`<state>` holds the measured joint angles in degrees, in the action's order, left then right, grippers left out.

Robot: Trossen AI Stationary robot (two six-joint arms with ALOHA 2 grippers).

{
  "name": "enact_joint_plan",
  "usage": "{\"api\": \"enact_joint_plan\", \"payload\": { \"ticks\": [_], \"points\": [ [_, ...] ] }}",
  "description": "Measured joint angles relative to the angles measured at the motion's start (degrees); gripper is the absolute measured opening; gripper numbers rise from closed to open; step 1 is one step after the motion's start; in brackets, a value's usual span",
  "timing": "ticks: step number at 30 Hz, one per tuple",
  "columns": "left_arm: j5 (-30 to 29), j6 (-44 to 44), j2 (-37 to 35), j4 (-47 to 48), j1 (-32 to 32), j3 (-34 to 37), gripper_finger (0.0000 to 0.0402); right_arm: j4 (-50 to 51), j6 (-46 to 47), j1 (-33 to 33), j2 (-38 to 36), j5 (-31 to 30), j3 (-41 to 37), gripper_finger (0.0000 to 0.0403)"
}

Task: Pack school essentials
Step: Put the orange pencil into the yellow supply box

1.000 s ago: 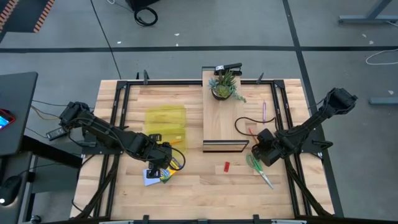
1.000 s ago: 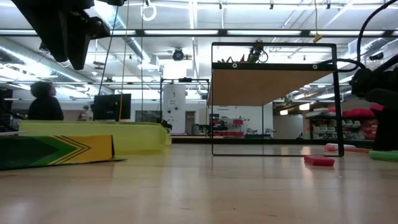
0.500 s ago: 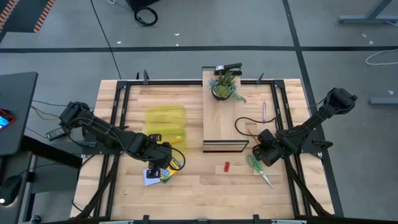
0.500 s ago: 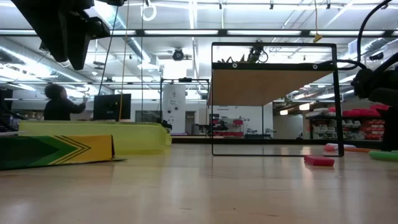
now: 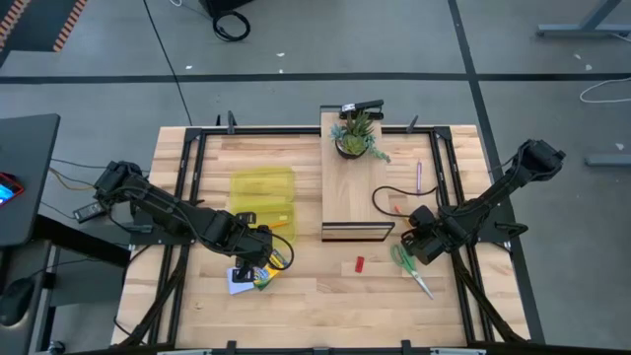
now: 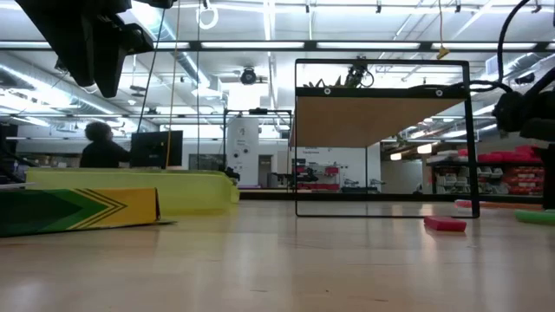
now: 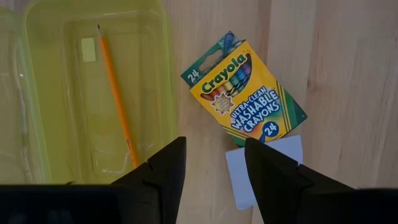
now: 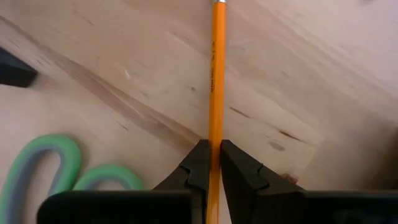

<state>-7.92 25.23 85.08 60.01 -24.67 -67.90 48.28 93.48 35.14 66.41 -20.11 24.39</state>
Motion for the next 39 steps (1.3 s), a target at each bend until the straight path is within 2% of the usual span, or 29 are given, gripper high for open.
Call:
{"api": "enact_joint_plan", "payload": {
  "ticks": [18, 29, 39],
  "points": [
    [0.0, 0.0, 0.0, 0.0, 0.0, 0.0, 0.0172, 1.9, 0.1, -0.1, -0.1, -2.7, 0.9, 0.004],
    [-0.3, -0.2, 0.0, -0.2, 0.1, 0.0, 0.0172, 8.2, -1.1, -0.1, -2.7, -6.7, 6.6, 0.004],
    [-0.5, 0.0, 0.0, -0.2, 0.0, 0.0, 0.0172, 20.9, -1.1, -0.1, -3.3, -13.1, 15.7, 0.004]
  ]
}}
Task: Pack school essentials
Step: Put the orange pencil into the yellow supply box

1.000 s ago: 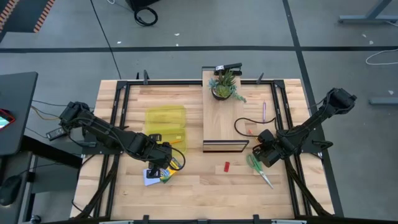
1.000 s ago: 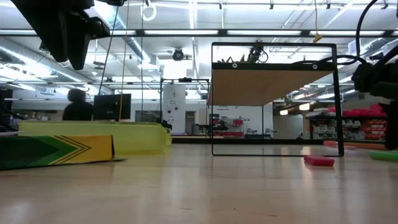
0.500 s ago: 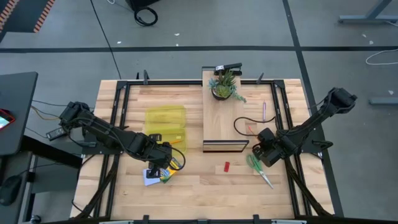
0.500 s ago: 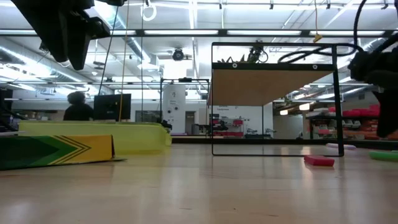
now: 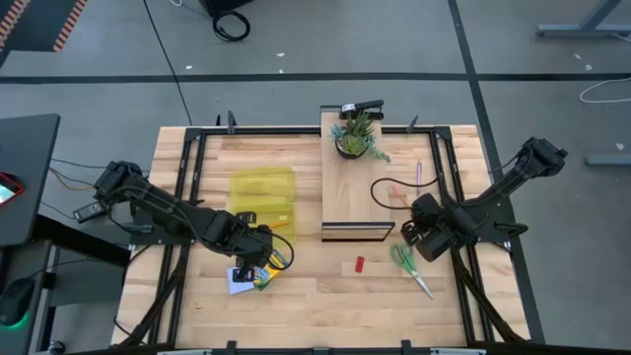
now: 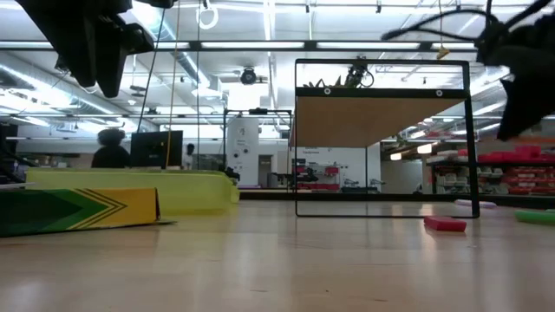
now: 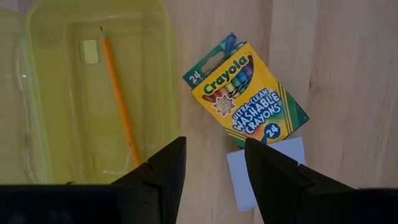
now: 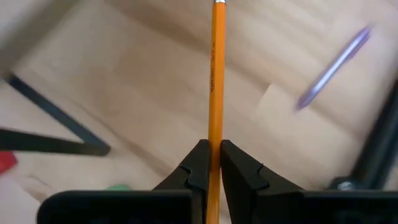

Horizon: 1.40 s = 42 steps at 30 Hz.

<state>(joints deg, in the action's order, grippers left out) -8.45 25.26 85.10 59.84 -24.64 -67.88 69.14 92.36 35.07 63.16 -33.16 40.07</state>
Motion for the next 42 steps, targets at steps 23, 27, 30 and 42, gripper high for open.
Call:
{"api": "enact_joint_plan", "payload": {
  "ticks": [23, 27, 30, 42],
  "points": [
    [-31.5, -15.6, 0.0, -16.5, 0.1, 0.0, 0.0172, 4.4, -24.2, 0.0, 0.0, -22.8, 21.1, 0.004],
    [-32.2, -21.6, 0.0, -23.5, 1.1, 0.0, 0.0172, 0.0, -29.9, -0.1, 0.0, -26.5, 21.1, 0.004],
    [-30.2, -26.3, 0.0, -28.6, 2.9, 0.0, 0.0172, -3.7, -34.3, -0.1, 0.0, -28.3, 21.1, 0.004],
    [-12.2, -36.4, 0.0, -53.4, 11.2, 0.0, 0.0172, -21.9, -54.1, -0.1, 0.0, -29.4, 21.1, 0.004]
  ]
}}
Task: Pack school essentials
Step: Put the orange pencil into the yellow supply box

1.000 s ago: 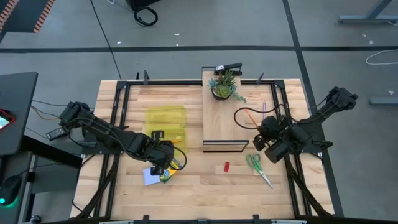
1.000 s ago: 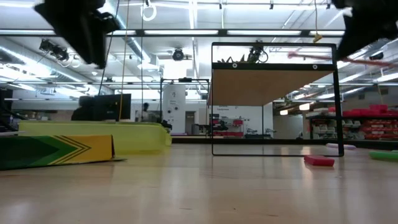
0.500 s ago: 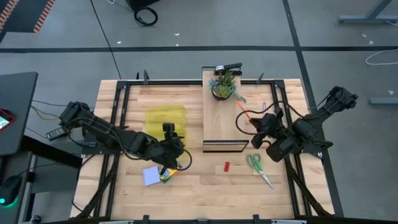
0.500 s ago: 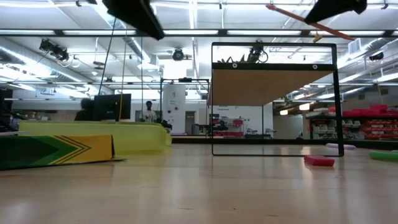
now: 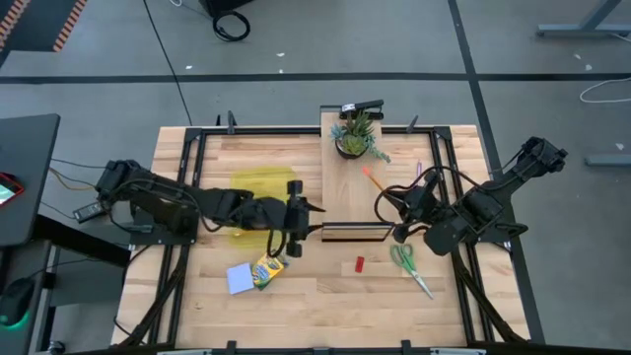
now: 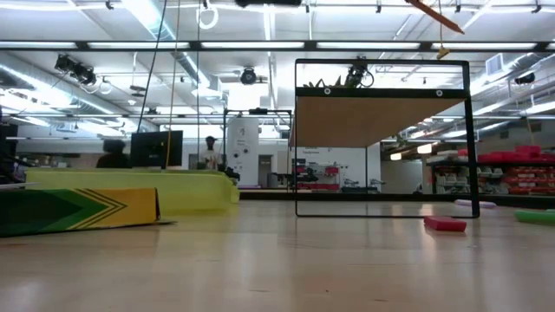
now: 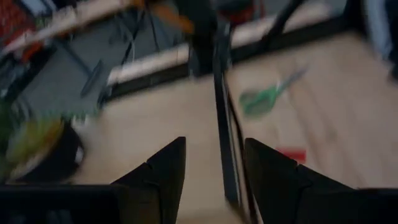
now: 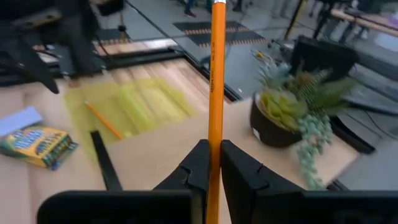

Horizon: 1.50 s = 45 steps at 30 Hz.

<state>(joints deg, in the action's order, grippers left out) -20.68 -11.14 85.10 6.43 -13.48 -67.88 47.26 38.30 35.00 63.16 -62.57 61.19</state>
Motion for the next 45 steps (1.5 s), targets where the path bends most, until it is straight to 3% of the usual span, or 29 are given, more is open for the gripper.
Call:
{"api": "enact_joint_plan", "payload": {
  "ticks": [12, 23, 37, 45],
  "points": [
    [9.1, -1.0, 0.4, -21.3, 4.3, 0.0, 0.0172, -21.7, -24.3, -1.0, 2.1, 4.1, 0.0, 0.004],
    [13.0, 3.4, 0.5, -27.0, 6.6, 0.0, 0.0172, -33.4, -38.2, -3.8, 2.8, 12.7, 0.0, 0.004],
    [14.8, 3.2, 0.5, -30.3, 6.5, 0.0, 0.0172, -36.7, -44.1, -11.5, 2.8, 29.3, 0.0, 0.004],
    [14.8, 3.2, 0.5, -31.1, 6.6, 0.0, 0.0172, -37.0, -45.1, -12.9, 2.8, 31.6, 0.0, 0.004]
  ]
}}
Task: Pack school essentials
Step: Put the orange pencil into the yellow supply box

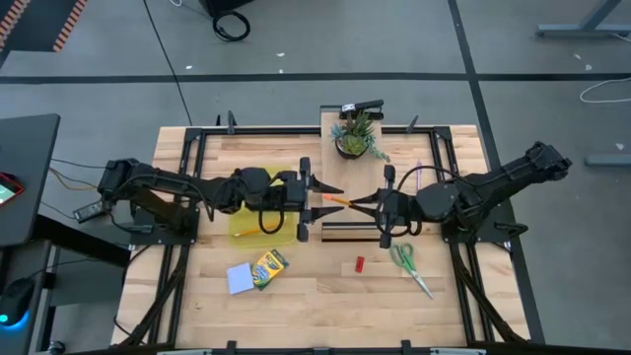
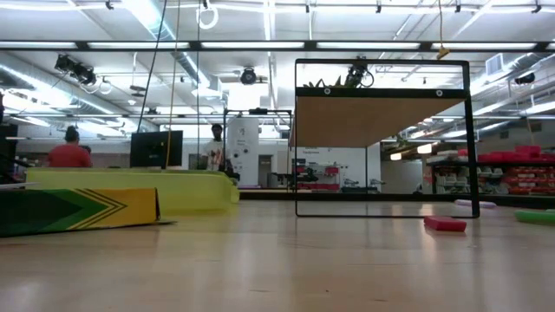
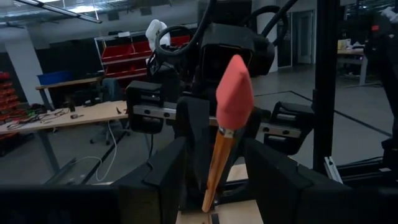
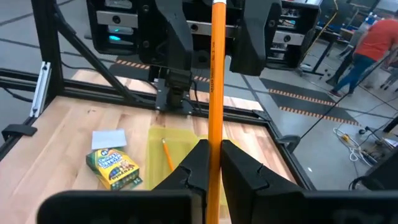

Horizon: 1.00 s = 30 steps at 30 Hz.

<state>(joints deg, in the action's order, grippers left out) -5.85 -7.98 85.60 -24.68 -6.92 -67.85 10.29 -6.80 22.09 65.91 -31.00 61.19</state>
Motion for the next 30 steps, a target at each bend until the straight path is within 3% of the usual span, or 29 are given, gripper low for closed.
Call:
{"api": "enact_joint_plan", "payload": {
  "ticks": [5, 19, 23, 30],
  "points": [
    [0.0, -0.2, 0.0, 0.0, 0.0, 0.0, 0.0154, -0.2, -0.7, 0.0, 0.0, 0.0, 0.0, 0.004],
    [-0.1, -0.4, -0.1, 0.0, 0.0, 0.0, 0.0018, -0.2, -0.7, 0.0, 0.0, -0.2, 0.0, 0.0041],
    [-0.1, -0.3, -0.1, 0.1, 0.0, 0.0, 0.0018, -0.2, 0.4, 0.0, 0.0, -1.1, 0.0, 0.0061],
    [-0.1, -1.4, -0.7, 3.3, 0.0, 0.0, 0.0024, 1.5, 2.3, 0.1, -0.7, -2.4, 0.0, 0.013]
  ]
}}
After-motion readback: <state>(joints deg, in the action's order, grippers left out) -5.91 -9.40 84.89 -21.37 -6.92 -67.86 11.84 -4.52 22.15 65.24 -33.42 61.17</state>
